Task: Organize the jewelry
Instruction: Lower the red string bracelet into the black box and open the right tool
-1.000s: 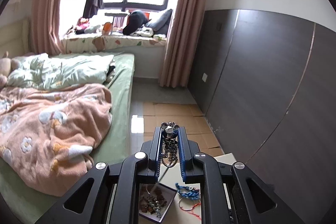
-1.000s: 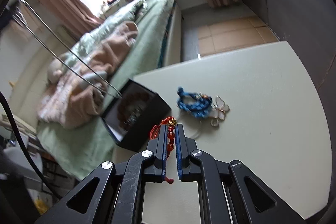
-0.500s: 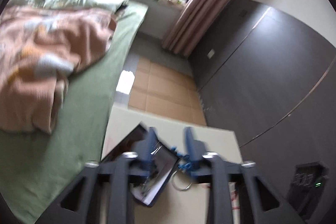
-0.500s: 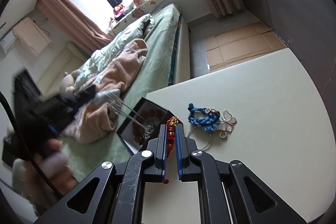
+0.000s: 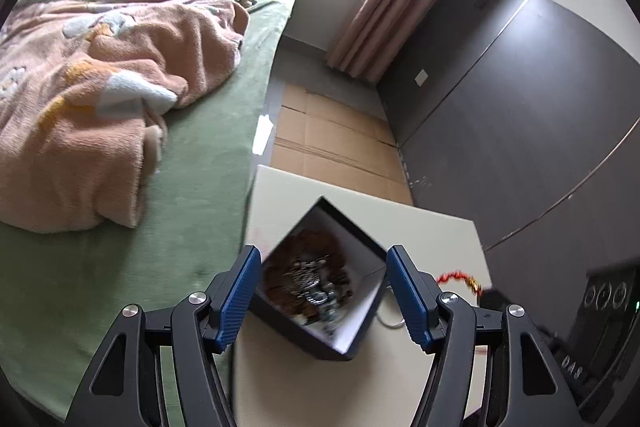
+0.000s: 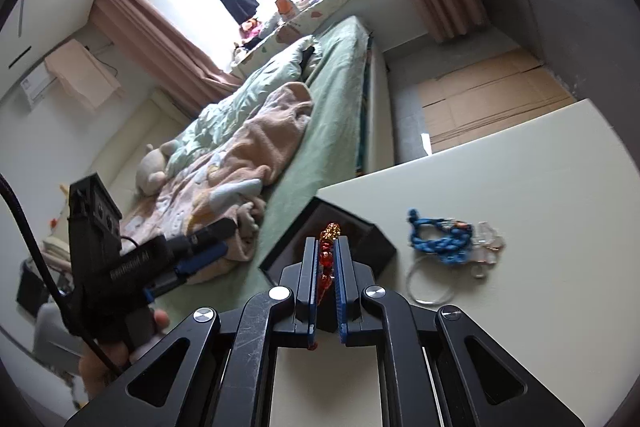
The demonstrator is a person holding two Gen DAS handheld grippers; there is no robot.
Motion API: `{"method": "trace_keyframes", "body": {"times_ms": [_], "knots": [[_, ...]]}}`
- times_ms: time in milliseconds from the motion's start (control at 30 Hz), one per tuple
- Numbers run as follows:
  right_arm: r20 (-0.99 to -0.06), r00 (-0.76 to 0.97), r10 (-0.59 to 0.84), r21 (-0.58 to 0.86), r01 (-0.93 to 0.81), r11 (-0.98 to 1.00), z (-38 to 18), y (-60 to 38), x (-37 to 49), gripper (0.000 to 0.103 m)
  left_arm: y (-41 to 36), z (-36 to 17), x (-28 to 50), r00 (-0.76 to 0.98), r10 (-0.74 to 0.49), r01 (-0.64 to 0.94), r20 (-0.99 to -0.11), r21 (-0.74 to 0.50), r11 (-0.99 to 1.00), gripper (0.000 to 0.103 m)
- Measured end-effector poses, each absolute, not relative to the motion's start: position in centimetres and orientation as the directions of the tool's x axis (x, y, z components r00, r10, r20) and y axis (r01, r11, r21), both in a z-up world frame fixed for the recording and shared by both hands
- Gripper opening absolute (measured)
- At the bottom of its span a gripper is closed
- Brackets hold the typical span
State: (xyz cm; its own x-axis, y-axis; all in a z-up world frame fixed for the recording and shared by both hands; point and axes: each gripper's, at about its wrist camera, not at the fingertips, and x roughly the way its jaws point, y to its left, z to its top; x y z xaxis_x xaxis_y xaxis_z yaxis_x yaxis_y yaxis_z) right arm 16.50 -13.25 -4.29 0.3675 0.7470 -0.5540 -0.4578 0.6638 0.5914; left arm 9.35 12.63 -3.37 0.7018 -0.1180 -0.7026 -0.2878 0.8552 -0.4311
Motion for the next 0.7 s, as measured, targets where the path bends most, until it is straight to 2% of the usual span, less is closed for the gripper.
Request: {"method": "trace_keyframes", "body": {"times_ms": [67, 133, 200, 267, 367, 400, 433, 467, 700], "knots": [[-0.551, 0.362, 0.751, 0.593, -0.463, 0.659, -4.4, -12.2, 16.6, 0.009, 13.1, -3.3, 8.8, 0.704, -0.102, -0.289, -0.703, -0.414, 0.863, 0.067], [-0.543, 0.359, 0.759, 0.601, -0.465, 0.650, -4.6, -11.1, 16.9, 0.009, 13.5, -3.3, 8.7, 0.704, -0.079, -0.302, -0.706, -0.397, 0.867, 0.072], [-0.535, 0.347, 0.770, 0.617, -0.461, 0.637, -4.9, -10.5, 17.1, 0.009, 14.0, -3.3, 8.5, 0.708, -0.069, -0.314, -0.703, -0.401, 0.861, 0.081], [-0.519, 0.333, 0.787, 0.646, -0.451, 0.616, -5.4, -9.6, 17.4, 0.009, 14.4, -3.2, 8.4, 0.714, -0.073, -0.317, -0.696, -0.413, 0.854, 0.083], [-0.489, 0.324, 0.810, 0.673, -0.452, 0.586, -5.8, -8.5, 17.6, 0.012, 14.7, -2.9, 8.3, 0.726, -0.079, -0.310, -0.684, -0.427, 0.849, 0.090], [-0.499, 0.305, 0.811, 0.665, -0.466, 0.584, -5.9, -7.9, 17.7, 0.034, 14.7, -2.8, 8.3, 0.728, -0.076, -0.311, -0.681, -0.427, 0.849, 0.093], [-0.542, 0.281, 0.792, 0.645, -0.466, 0.606, -6.2, -7.1, 17.9, 0.068, 14.7, -2.7, 8.4, 0.730, -0.075, -0.312, -0.679, -0.429, 0.848, 0.094], [-0.570, 0.280, 0.773, 0.631, -0.452, 0.630, -6.4, -6.9, 17.9, 0.076, 14.7, -2.7, 8.4, 0.731, -0.075, -0.313, -0.678, -0.431, 0.846, 0.095], [-0.606, 0.332, 0.723, 0.604, -0.399, 0.690, -6.4, -10.5, 18.2, 0.077, 13.6, -2.7, 8.9, 0.725, -0.098, -0.297, -0.682, -0.438, 0.848, 0.096]]}}
